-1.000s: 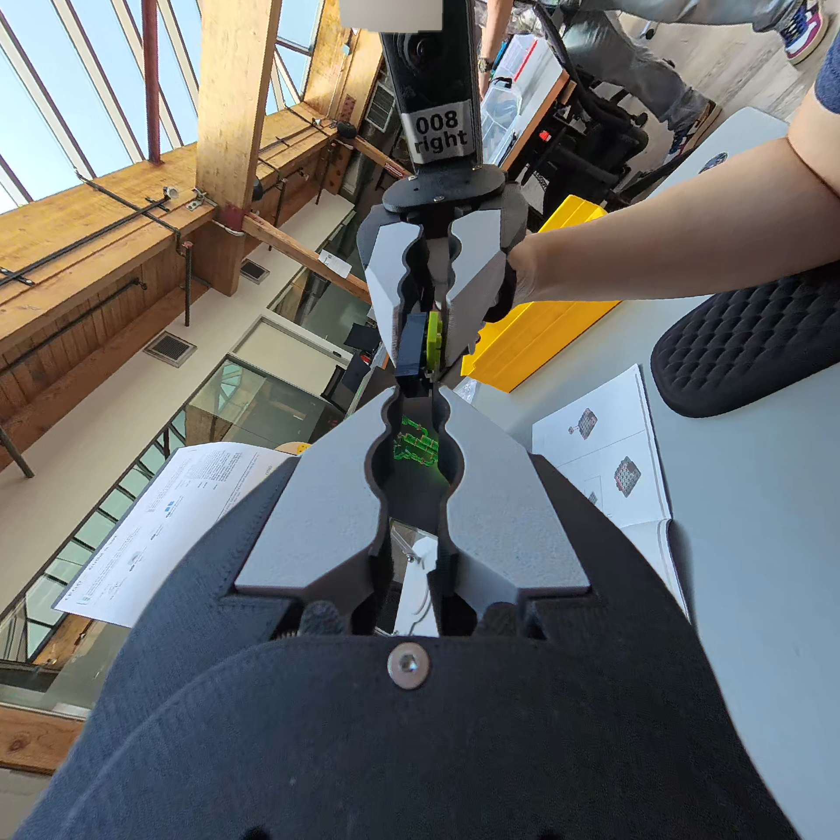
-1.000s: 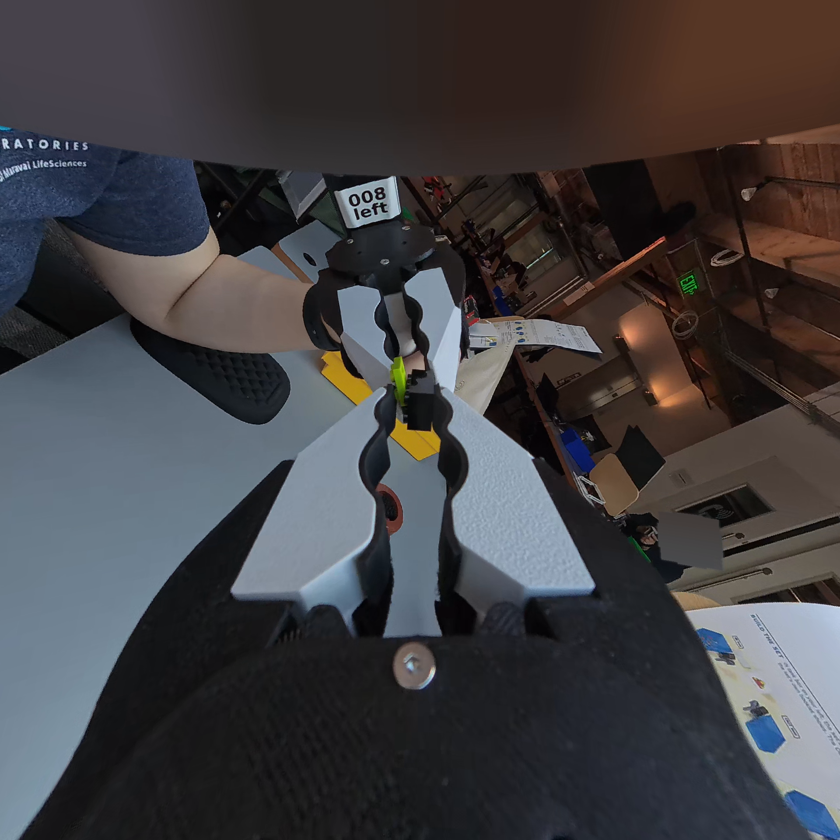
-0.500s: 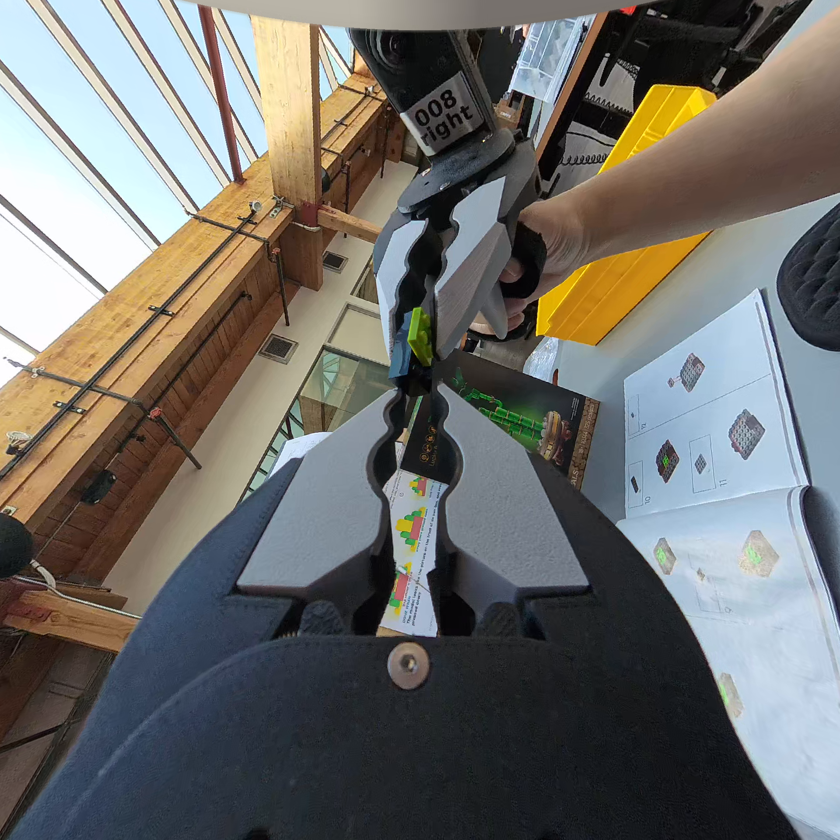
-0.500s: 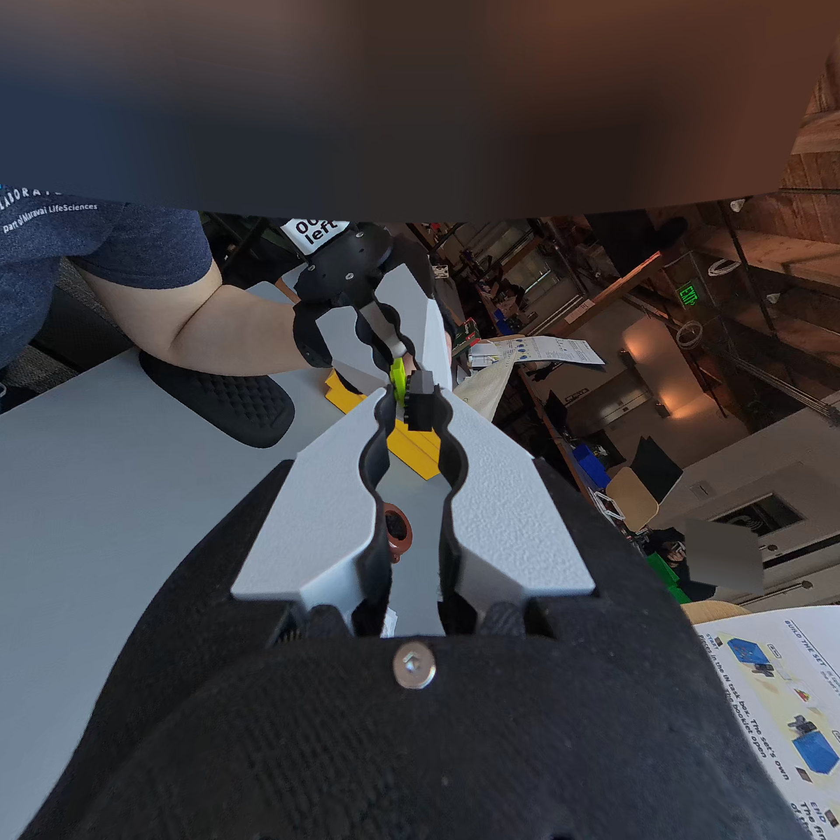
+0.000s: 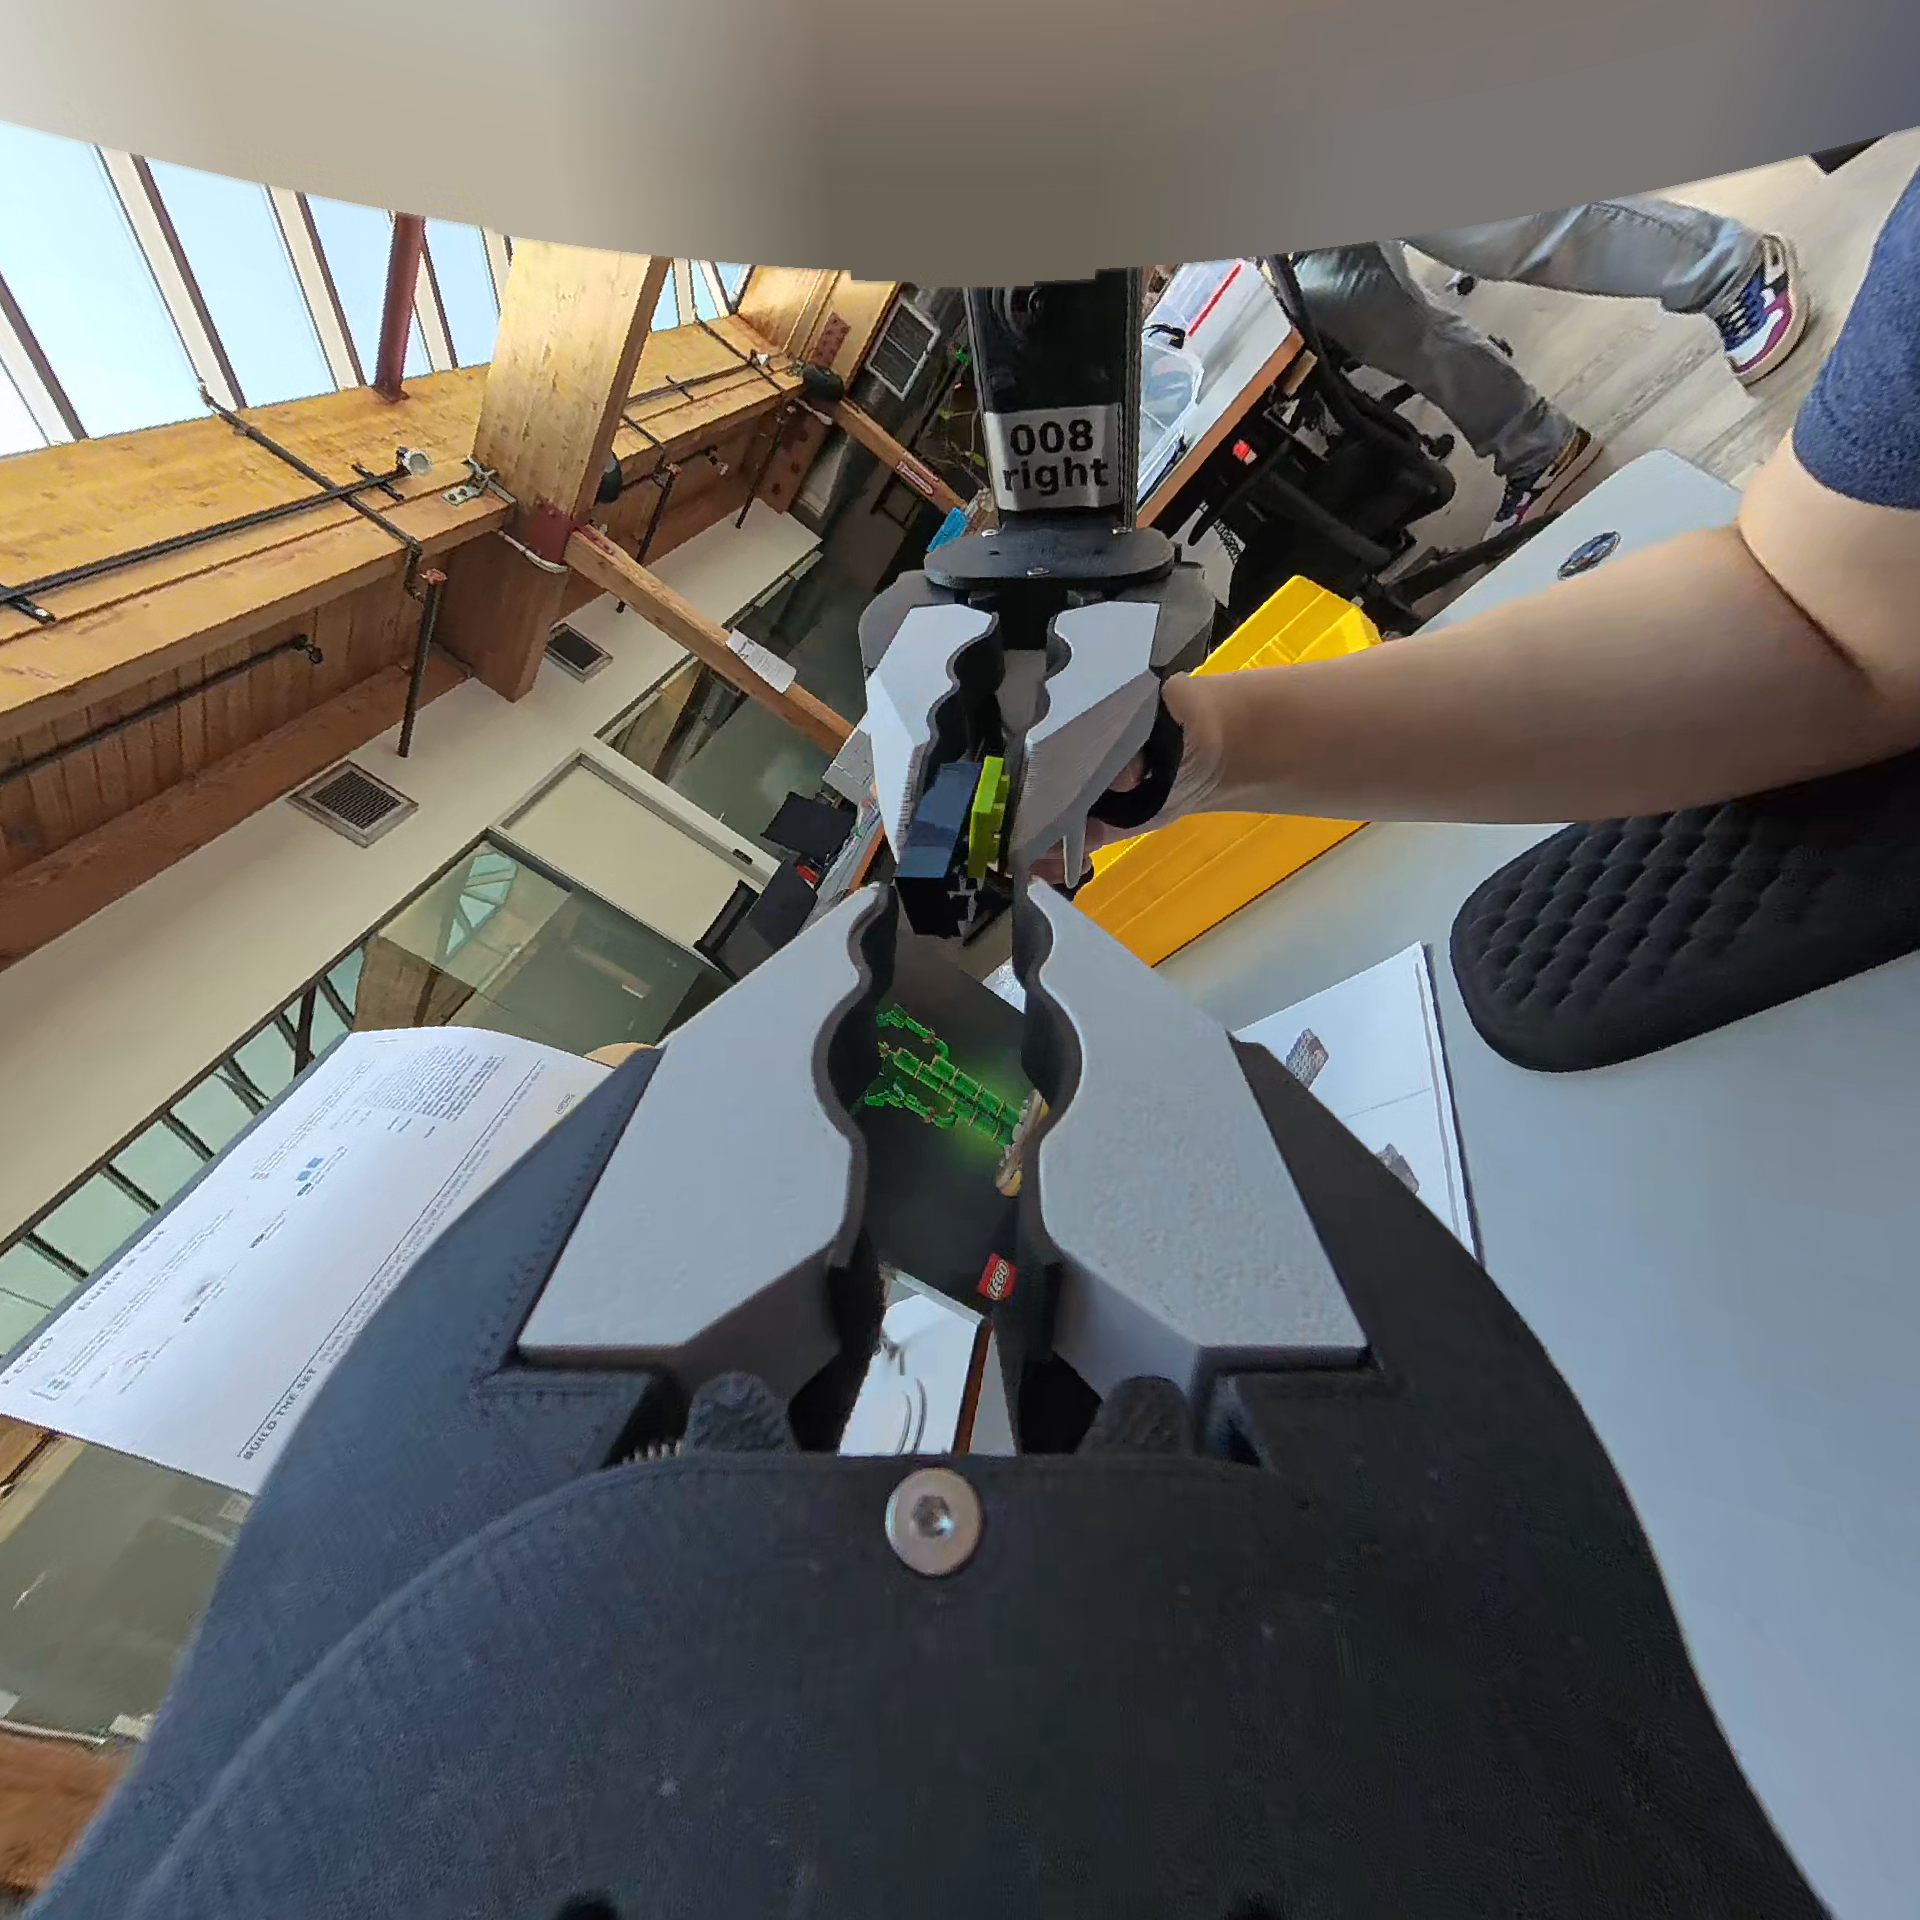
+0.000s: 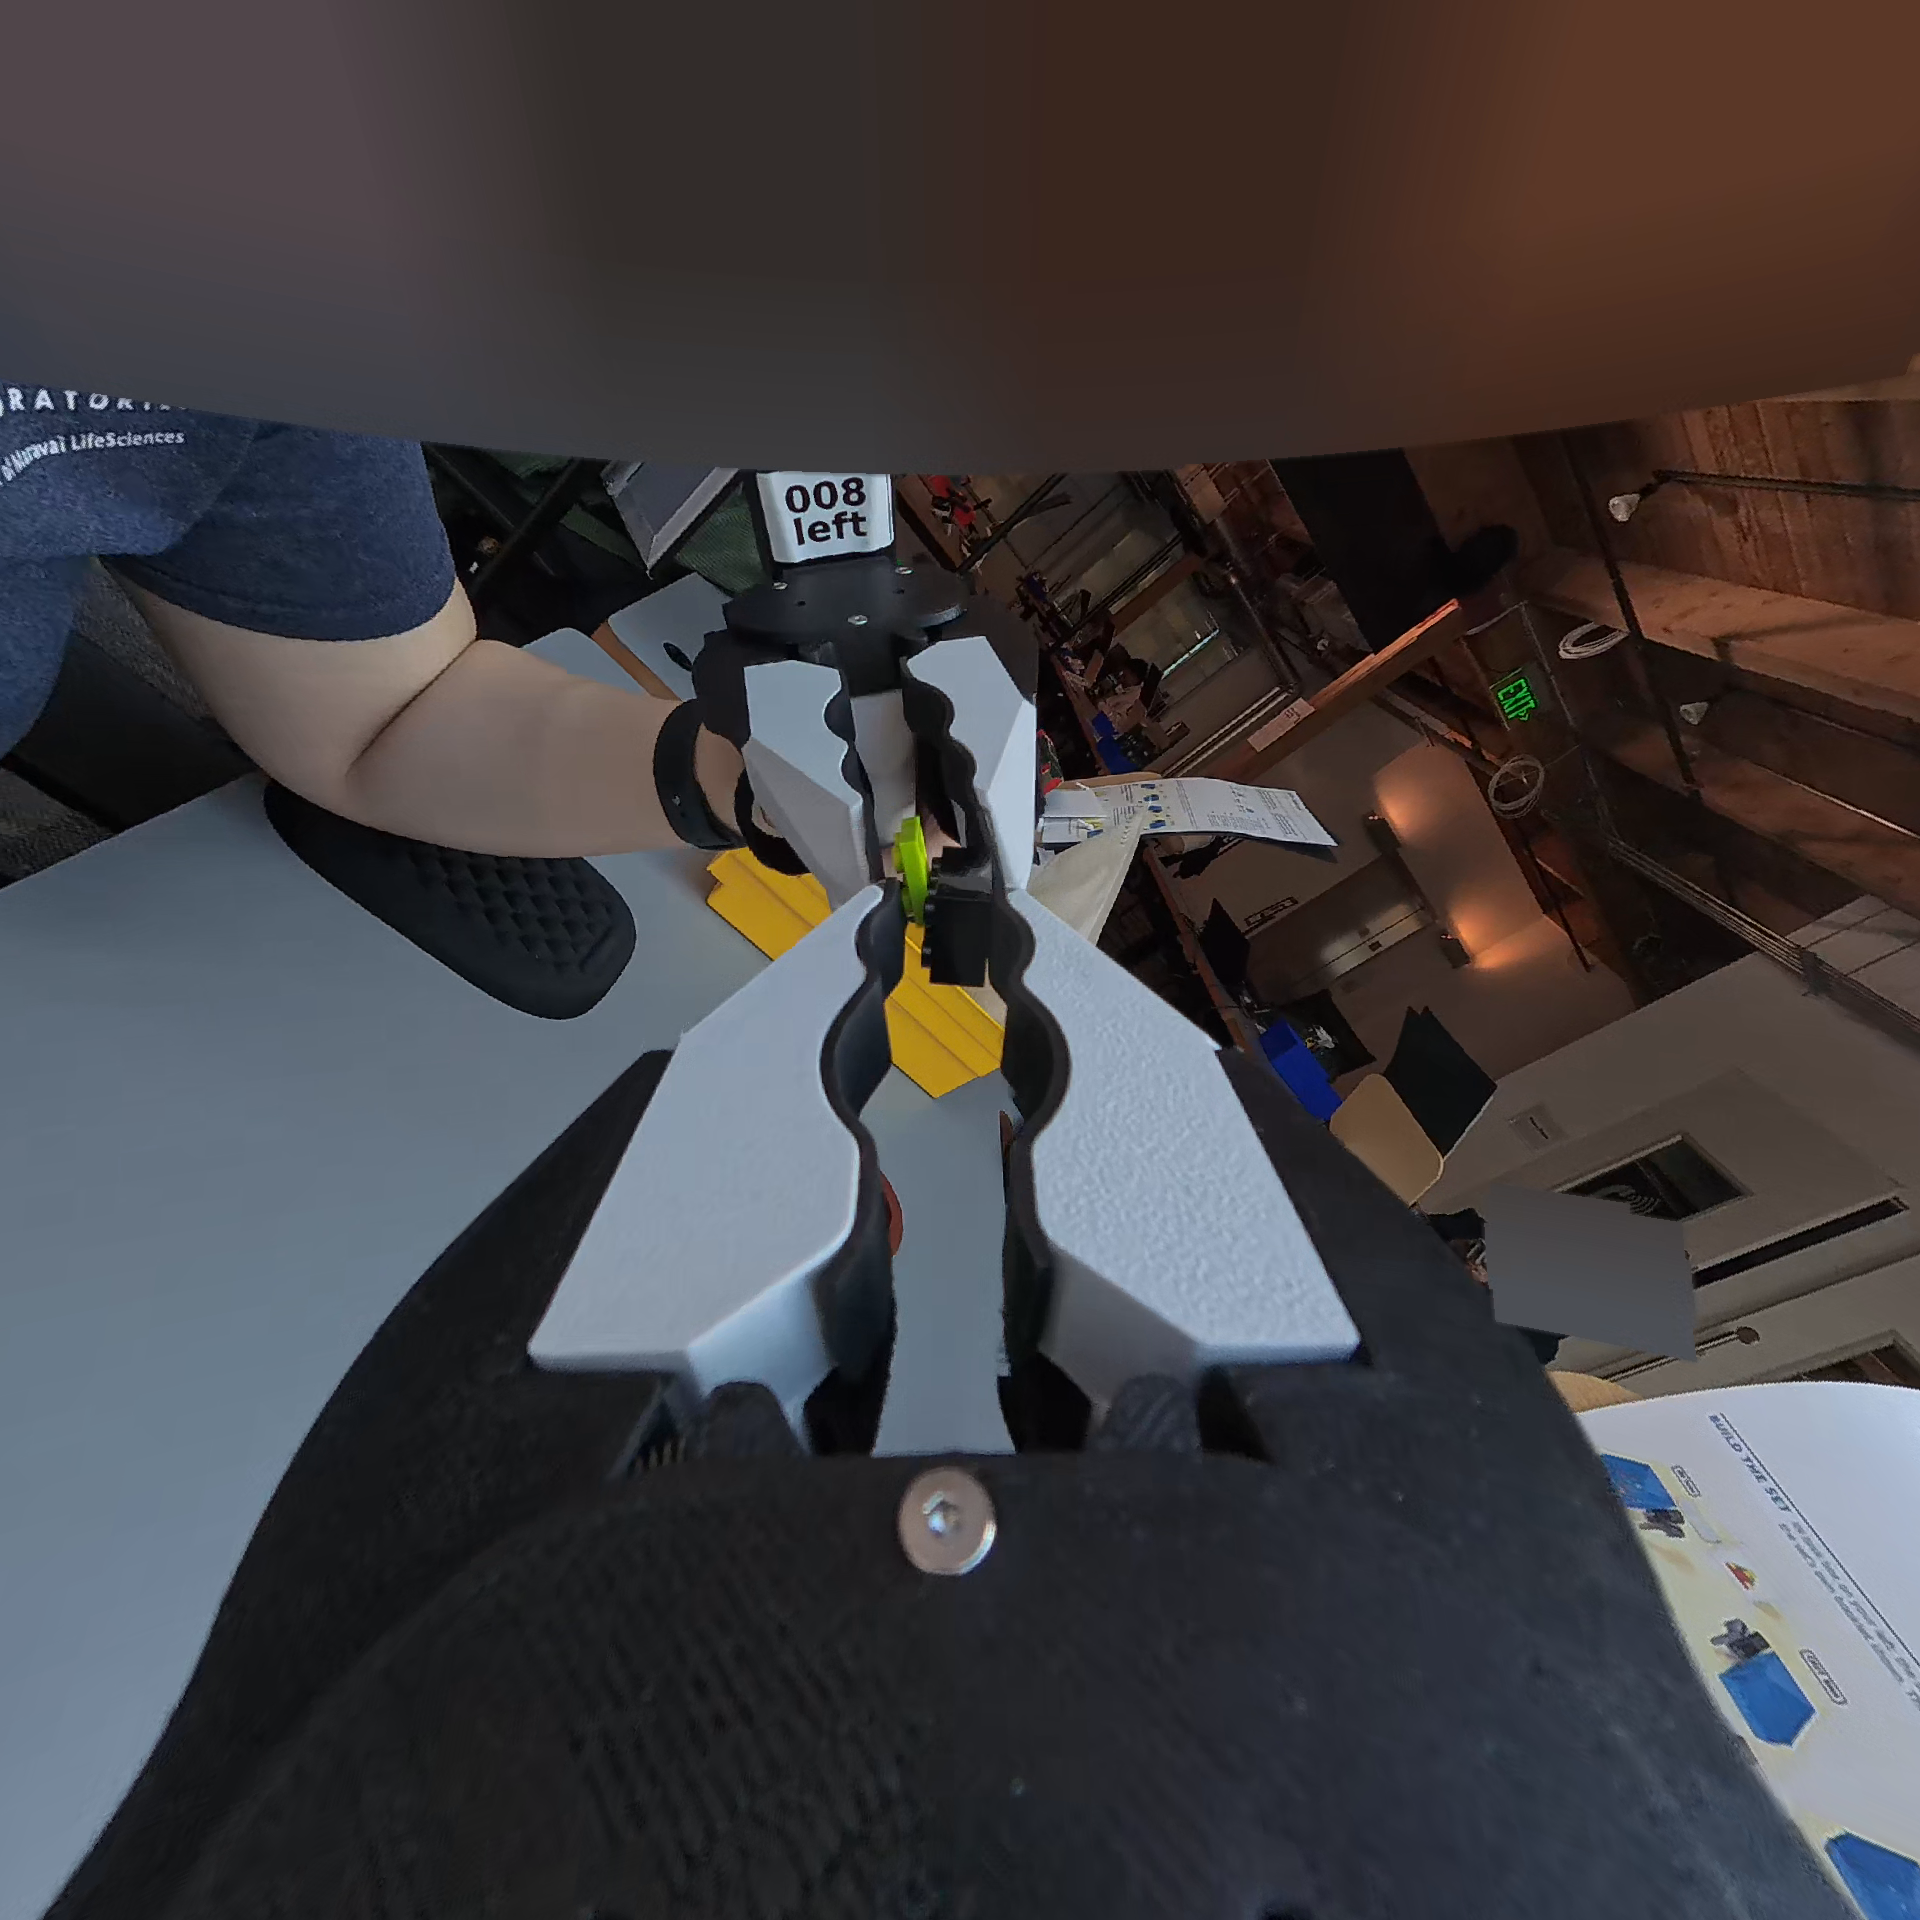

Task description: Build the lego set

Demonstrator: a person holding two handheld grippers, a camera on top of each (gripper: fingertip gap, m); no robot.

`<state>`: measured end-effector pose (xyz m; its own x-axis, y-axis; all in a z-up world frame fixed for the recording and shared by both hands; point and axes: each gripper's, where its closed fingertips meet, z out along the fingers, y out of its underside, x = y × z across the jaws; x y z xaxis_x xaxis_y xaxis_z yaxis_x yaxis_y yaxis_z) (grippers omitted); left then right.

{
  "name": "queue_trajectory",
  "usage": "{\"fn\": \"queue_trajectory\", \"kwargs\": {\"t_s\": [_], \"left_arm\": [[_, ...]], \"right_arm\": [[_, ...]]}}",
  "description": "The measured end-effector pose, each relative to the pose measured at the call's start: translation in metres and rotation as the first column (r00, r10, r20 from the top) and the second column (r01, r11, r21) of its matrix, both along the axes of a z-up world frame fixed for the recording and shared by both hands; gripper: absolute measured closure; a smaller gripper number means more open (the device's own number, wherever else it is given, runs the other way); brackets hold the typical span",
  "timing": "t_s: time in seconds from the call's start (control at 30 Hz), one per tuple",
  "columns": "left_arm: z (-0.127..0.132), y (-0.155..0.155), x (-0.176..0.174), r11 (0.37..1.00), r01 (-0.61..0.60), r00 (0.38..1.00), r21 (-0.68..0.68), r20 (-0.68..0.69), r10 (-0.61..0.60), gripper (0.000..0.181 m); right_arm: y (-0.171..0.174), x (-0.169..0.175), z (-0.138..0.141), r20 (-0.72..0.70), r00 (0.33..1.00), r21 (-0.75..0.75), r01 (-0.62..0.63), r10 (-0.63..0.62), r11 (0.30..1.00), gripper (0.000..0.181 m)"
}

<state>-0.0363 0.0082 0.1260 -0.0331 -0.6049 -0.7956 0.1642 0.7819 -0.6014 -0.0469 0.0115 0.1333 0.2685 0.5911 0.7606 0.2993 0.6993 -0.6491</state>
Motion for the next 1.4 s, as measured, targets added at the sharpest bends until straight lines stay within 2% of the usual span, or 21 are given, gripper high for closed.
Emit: {"fn": "queue_trajectory", "kwargs": {"t_s": [0.17, 0.4, 0.5, 0.87, 1.07, 1.4], "left_arm": [[-0.002, -0.003, -0.003, 1.0, -0.008, 0.999, 0.008, -0.044, 0.009, 0.153], [-0.004, 0.0, -0.004, 0.997, -0.057, 0.996, 0.048, -0.063, 0.06, 0.16], [-0.007, -0.002, -0.005, 0.999, -0.037, 0.996, 0.037, -0.084, 0.04, 0.166], [-0.009, -0.004, -0.005, 0.998, -0.039, 0.995, 0.051, -0.093, 0.043, 0.167], [-0.009, -0.002, -0.004, 0.999, -0.033, 0.994, 0.016, -0.1, 0.034, 0.167], [-0.011, 0.0, -0.004, 0.998, -0.05, 0.992, 0.04, -0.114, 0.054, 0.168]], "right_arm": [[0.003, 0.002, -0.002, 0.044, 0.997, 0.031, 0.061, -0.062, 0.998, 0.166], [0.004, 0.0, -0.01, 0.141, 0.979, 0.083, 0.134, -0.145, 0.987, 0.166], [0.002, -0.002, -0.012, 0.157, 0.978, 0.079, 0.126, -0.137, 0.989, 0.166], [0.001, -0.002, -0.014, 0.152, 0.982, -0.015, 0.114, -0.11, 0.993, 0.167], [0.003, 0.0, -0.014, 0.143, 0.983, -0.028, 0.122, -0.117, 0.992, 0.167], [0.006, 0.0, -0.017, 0.14, 0.985, -0.052, 0.111, -0.103, 0.992, 0.166]]}}
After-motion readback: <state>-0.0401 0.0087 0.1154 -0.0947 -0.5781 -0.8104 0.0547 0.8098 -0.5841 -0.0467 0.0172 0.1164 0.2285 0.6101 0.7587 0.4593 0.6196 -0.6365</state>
